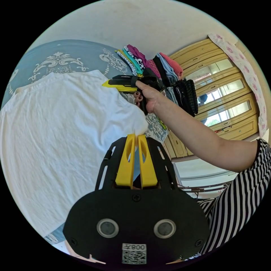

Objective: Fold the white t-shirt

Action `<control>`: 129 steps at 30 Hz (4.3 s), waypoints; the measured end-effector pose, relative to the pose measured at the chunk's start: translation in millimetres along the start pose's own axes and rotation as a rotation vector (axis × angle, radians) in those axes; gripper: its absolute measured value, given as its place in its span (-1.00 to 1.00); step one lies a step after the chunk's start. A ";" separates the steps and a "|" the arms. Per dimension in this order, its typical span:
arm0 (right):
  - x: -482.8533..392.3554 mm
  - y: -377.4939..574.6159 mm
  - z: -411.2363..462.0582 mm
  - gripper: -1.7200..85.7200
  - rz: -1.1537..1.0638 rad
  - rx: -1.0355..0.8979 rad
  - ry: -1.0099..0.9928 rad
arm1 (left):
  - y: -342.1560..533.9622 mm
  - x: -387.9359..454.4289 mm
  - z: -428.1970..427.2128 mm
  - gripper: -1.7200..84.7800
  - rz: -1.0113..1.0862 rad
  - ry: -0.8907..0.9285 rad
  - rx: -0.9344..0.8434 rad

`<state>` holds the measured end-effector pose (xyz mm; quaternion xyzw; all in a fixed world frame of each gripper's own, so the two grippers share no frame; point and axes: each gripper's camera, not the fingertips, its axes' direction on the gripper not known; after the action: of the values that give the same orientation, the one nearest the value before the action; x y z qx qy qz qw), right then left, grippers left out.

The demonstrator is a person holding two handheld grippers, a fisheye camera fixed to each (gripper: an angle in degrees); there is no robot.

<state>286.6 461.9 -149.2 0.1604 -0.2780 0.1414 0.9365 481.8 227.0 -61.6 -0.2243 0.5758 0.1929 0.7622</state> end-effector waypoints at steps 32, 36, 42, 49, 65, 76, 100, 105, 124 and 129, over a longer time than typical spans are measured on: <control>-150.1 12.0 389.3 -0.93 -0.436 -0.194 0.001 | 220.0 -89.3 -321.4 -0.91 -0.452 0.032 0.522; -151.5 9.3 453.5 -0.93 -0.460 -0.253 0.050 | 241.3 -104.4 -338.1 -0.92 -0.510 0.075 0.563; -142.2 9.9 543.0 -0.93 -0.479 -0.337 0.120 | 270.0 -117.3 -360.5 -0.92 -0.582 0.076 0.588; -117.2 12.4 627.4 -0.93 -0.457 -0.404 0.169 | 294.3 -127.3 -383.5 -0.91 -0.640 0.067 0.592; -63.5 36.6 709.5 -0.83 -0.418 -0.438 0.047 | 331.2 -128.7 -421.8 -0.91 -0.694 0.118 0.655; -29.3 205.2 615.6 -0.78 -0.624 -0.376 0.101 | 330.8 -82.0 -448.4 -0.93 -0.586 0.012 0.624; -47.0 517.9 769.5 -0.83 -1.184 -0.284 1.030 | 277.6 -73.7 -438.5 -0.96 -0.559 -0.239 0.424; -51.4 544.5 765.6 -0.92 -1.235 -0.278 1.114 | 276.9 -75.1 -437.2 -0.96 -0.567 -0.249 0.417; -42.6 594.3 718.4 -0.94 -1.283 -0.325 1.123 | 284.6 -82.7 -430.2 -0.96 -0.602 -0.230 0.451; -35.8 588.5 685.6 -0.95 -1.231 -0.371 1.119 | 288.4 -86.1 -425.5 -0.96 -0.616 -0.204 0.476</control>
<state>-276.4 730.4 505.4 0.0333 0.3440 -0.3823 0.8570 -36.7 221.8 -113.7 -0.1833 0.4319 -0.1620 0.8681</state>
